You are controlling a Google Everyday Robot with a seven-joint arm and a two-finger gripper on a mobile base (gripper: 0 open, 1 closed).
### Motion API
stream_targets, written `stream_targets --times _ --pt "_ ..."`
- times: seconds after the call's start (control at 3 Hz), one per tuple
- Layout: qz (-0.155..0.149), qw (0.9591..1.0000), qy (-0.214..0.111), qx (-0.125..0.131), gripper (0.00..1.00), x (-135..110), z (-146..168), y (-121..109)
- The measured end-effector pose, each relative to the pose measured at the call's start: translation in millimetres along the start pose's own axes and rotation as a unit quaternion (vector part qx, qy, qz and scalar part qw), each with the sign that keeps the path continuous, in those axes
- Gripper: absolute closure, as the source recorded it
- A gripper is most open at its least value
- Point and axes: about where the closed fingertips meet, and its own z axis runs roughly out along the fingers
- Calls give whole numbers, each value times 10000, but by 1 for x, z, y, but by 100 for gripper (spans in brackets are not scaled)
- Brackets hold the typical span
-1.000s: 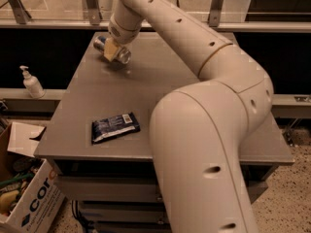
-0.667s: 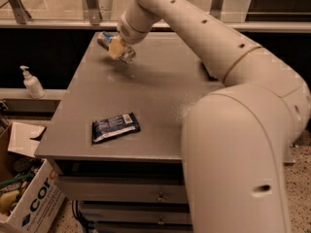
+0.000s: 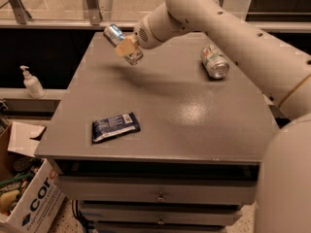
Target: Place redbull can upright
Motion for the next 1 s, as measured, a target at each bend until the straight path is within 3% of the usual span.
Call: stream_targets --times 0.33,1.0 --pt "252 9976 -603 -228 100 4 -27 15" --pt "354 9963 -717 -313 100 11 -24 22"
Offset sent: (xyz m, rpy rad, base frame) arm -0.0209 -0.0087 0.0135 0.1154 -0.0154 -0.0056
